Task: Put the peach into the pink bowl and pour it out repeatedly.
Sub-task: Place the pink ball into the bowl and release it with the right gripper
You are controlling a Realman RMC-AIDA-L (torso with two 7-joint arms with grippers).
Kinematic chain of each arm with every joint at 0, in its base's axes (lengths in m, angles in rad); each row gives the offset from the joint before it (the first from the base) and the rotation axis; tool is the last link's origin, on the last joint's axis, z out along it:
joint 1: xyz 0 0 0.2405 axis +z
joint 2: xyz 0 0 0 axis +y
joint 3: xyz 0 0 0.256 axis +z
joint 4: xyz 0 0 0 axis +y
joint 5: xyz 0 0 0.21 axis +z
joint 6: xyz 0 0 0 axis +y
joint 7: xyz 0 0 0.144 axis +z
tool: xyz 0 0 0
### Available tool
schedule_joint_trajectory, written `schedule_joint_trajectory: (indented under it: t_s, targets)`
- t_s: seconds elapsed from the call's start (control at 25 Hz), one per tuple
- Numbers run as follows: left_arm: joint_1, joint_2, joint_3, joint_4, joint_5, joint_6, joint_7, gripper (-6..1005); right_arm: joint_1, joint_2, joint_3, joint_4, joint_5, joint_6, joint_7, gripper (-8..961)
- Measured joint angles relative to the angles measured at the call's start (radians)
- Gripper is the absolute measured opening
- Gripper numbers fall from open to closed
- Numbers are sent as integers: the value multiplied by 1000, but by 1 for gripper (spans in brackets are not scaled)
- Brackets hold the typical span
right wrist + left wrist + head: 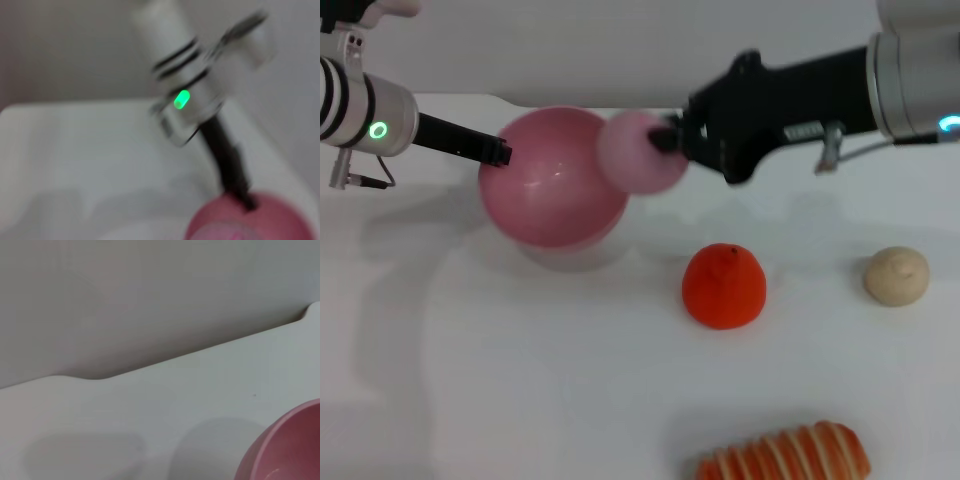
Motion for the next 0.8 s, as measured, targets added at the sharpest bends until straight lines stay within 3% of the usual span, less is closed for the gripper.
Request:
schedule_joint_trajectory:
  t_s: [0.4,0.6,0.8]
  targets:
    - [-7,-32,1,25,1,14,23,131,41,-2,-133,167,5,339,-14,78]
    - [-15,-47,1,38,2,16,30,131,102,-3,-146,271,6,372,-19,90]
    - [-20,-52,1,39,1,16,38,132,120,-1,-154,309,12,394,-36,102]
